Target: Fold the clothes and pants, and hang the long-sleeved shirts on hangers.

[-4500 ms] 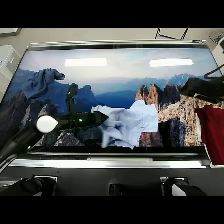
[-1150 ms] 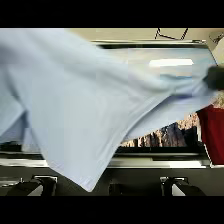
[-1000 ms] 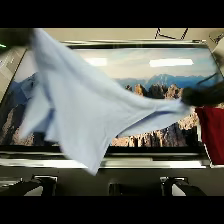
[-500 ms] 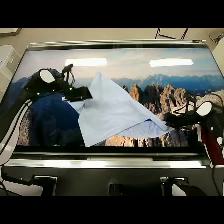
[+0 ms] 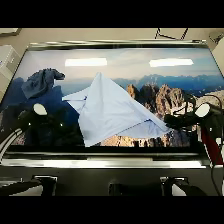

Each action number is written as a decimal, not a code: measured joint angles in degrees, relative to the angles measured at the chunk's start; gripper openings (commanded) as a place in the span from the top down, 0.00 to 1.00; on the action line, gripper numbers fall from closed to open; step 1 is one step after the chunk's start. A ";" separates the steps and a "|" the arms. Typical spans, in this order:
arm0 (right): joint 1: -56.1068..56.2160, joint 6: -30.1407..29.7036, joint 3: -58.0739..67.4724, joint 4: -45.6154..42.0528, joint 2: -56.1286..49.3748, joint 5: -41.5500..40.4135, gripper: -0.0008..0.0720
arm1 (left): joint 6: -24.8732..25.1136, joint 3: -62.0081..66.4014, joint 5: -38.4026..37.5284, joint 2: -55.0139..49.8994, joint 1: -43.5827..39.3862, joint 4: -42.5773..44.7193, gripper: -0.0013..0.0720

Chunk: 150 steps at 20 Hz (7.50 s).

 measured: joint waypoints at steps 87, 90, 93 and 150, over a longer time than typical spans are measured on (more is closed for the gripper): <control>-18.47 -6.71 -1.51 19.61 -18.27 5.33 0.93 | 12.17 -15.08 6.69 4.74 13.55 -5.92 0.95; -18.45 -7.63 -1.38 21.79 -18.58 3.28 0.94 | 12.02 -13.77 6.19 6.67 13.53 -6.38 0.95; -18.47 -9.27 4.72 22.58 -16.98 6.25 0.94 | 11.52 -7.10 5.62 10.27 14.23 -6.60 0.95; -17.14 1.20 30.01 4.92 -25.11 18.82 0.22 | 5.44 27.98 -10.16 -14.10 29.33 8.76 0.27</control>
